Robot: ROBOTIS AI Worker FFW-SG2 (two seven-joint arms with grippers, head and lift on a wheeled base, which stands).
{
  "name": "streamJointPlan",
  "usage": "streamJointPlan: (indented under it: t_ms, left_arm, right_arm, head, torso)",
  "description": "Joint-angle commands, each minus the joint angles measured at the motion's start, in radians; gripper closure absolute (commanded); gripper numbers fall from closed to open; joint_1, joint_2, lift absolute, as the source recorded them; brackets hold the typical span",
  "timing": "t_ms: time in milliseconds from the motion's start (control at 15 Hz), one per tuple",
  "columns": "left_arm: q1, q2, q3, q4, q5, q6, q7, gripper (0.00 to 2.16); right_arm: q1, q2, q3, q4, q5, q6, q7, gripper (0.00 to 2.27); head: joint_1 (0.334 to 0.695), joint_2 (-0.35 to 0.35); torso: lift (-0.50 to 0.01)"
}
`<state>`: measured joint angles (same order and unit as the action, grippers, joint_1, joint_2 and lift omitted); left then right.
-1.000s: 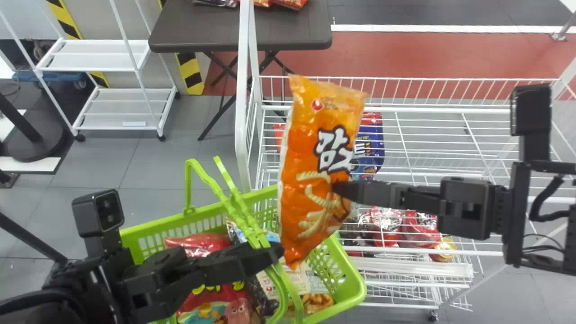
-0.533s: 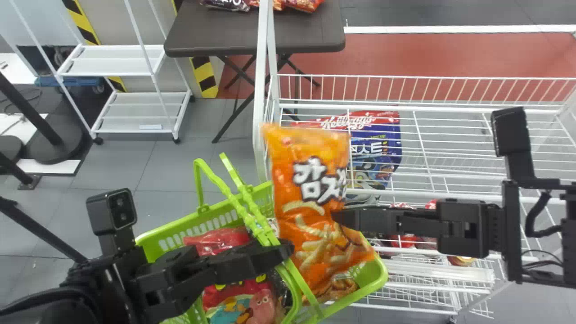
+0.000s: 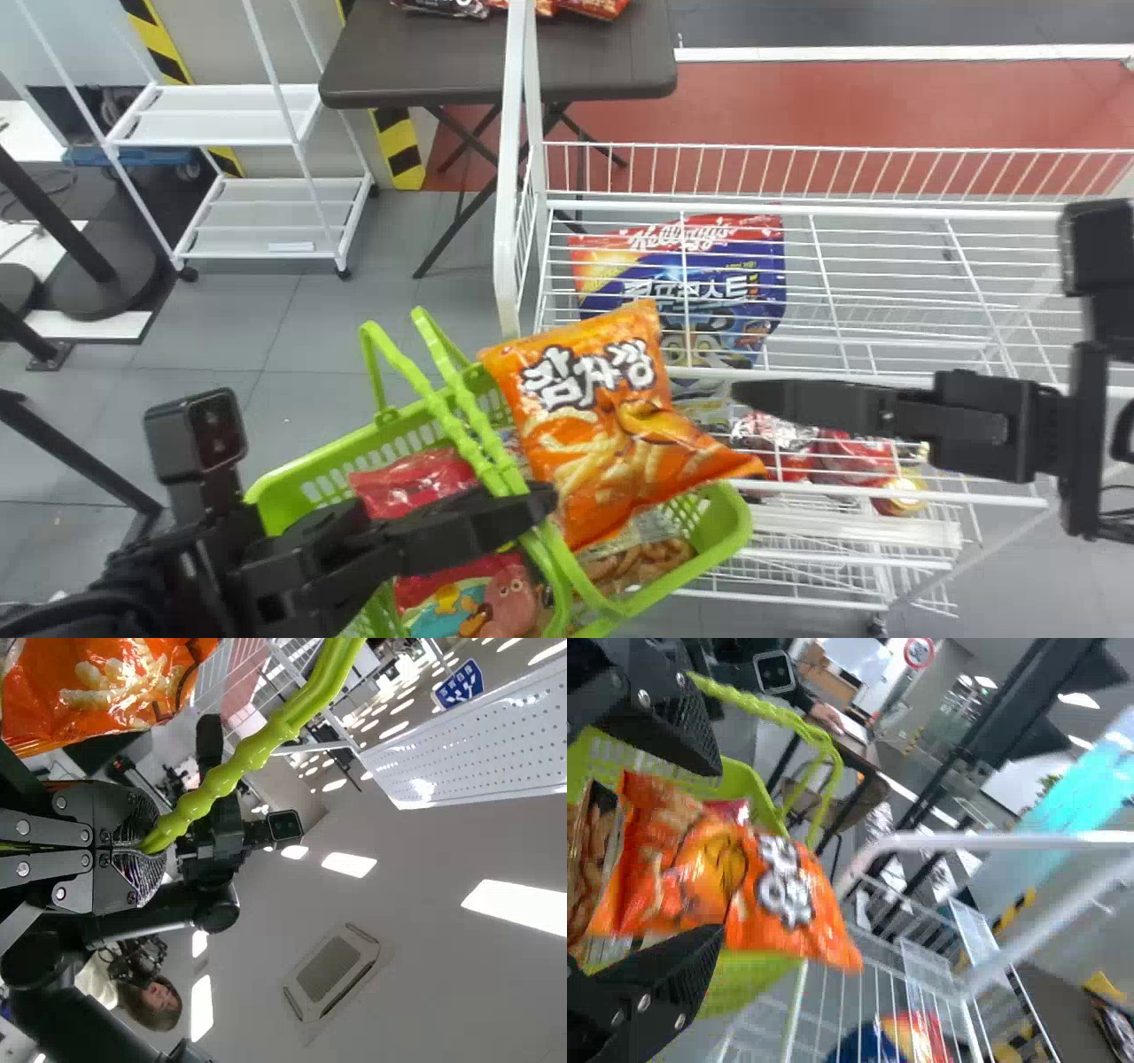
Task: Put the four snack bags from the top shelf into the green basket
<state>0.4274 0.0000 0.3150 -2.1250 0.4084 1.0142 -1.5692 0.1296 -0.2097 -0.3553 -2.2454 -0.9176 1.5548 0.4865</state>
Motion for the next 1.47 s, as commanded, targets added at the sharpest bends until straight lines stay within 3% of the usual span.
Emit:
streamJointPlan:
  t_ms: [0, 133, 200, 267, 333, 533, 867, 1400]
  left_arm:
    - [0.04, -0.003, 0.039, 0.002, 0.049, 0.001, -0.011, 2.15]
    - [0.071, -0.003, 0.062, 0.0, 0.067, 0.004, -0.011, 2.15]
    - [0.083, -0.003, 0.072, 0.002, 0.066, 0.004, -0.011, 2.15]
    - [0.097, -0.003, 0.075, 0.0, 0.066, 0.001, -0.011, 2.15]
    - [0.106, -0.003, 0.078, 0.002, 0.067, 0.001, -0.011, 2.15]
    - [0.131, -0.003, 0.081, 0.003, 0.067, 0.001, -0.011, 2.15]
    - [0.156, -0.003, 0.092, -0.001, 0.067, 0.001, -0.011, 2.15]
    - [0.16, -0.003, 0.088, -0.013, 0.067, 0.001, -0.011, 2.15]
  right_arm:
    - [0.085, 0.001, -0.053, -0.003, 0.144, 0.017, 0.004, 0.07]
    - [0.179, 0.047, -0.02, 0.004, 0.401, -0.123, 0.0, 0.07]
    - [0.196, 0.101, -0.001, 0.026, 0.545, -0.365, -0.003, 0.06]
    - [0.211, 0.125, 0.018, 0.063, 0.625, -0.564, -0.008, 0.06]
    - [0.232, 0.125, 0.027, 0.109, 0.631, -0.773, -0.012, 0.06]
    - [0.262, 0.125, 0.049, 0.236, 0.632, -1.276, -0.016, 0.07]
    - [0.258, 0.124, 0.064, 0.322, 0.674, -1.405, -0.023, 0.07]
    - [0.26, 0.119, 0.111, 0.319, 0.694, -1.408, -0.017, 0.08]
  head:
    - [0.695, -0.013]
    - [0.695, -0.091]
    - [0.695, -0.114]
    - [0.695, -0.145]
    - [0.695, -0.196]
    - [0.695, -0.244]
    - [0.695, -0.278]
    - [0.695, -0.251]
  torso:
    - [-0.006]
    - [-0.006]
    - [-0.006]
    - [-0.006]
    - [-0.006]
    - [-0.006]
    - [-0.006]
    - [-0.006]
